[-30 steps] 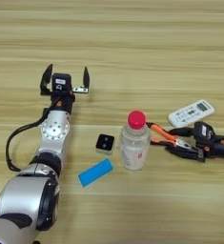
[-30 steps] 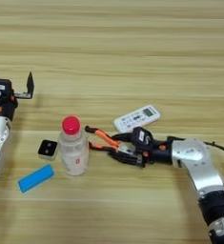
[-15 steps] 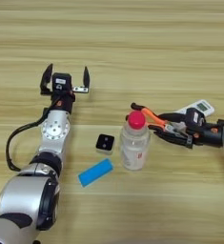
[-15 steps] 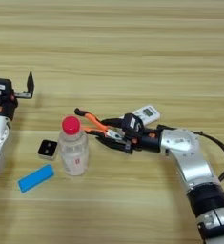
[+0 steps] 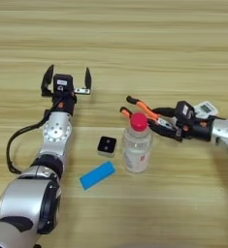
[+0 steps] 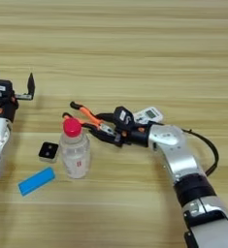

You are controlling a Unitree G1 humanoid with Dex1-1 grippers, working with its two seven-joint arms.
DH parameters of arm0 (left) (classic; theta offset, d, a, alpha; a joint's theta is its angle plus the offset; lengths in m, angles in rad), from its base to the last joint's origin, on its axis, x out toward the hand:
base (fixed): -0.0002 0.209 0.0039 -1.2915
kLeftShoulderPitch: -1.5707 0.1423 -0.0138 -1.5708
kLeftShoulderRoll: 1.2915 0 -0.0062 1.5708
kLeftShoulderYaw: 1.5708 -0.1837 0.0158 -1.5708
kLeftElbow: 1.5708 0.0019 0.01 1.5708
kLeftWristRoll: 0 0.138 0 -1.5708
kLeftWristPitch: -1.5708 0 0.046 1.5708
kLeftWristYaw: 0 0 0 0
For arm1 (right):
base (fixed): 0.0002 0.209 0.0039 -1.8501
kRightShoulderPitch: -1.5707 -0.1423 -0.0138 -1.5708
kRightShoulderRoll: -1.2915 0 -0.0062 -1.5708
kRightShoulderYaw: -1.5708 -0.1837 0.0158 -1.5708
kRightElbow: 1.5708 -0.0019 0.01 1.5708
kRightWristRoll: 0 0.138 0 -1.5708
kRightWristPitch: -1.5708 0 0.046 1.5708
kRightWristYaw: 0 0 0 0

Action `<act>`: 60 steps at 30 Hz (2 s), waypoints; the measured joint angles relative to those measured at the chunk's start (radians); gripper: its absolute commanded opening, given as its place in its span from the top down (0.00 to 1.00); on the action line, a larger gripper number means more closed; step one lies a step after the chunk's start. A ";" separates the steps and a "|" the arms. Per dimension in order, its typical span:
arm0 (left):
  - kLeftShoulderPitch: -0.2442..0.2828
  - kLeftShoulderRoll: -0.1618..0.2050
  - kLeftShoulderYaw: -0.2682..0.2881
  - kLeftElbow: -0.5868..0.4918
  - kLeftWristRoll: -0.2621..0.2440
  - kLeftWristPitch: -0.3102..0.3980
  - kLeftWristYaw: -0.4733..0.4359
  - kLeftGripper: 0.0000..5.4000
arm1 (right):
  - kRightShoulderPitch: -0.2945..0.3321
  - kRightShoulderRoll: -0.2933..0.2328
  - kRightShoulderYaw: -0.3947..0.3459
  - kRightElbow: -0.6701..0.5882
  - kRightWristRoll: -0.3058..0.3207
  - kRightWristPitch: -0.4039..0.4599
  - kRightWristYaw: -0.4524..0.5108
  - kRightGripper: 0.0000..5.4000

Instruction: Move the objects on the table

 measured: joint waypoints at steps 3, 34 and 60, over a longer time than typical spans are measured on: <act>0.000 0.000 -0.001 0.000 0.000 0.000 0.001 0.00 | -0.007 0.023 0.006 0.025 -0.013 0.004 -0.016 0.57; 0.000 0.000 -0.007 0.000 0.001 -0.001 0.003 0.00 | -0.061 0.087 0.034 0.197 -0.104 -0.027 -0.081 0.35; 0.000 0.000 -0.007 0.000 0.001 -0.002 0.003 0.00 | -0.061 -0.027 -0.111 0.011 0.025 0.036 -0.022 0.00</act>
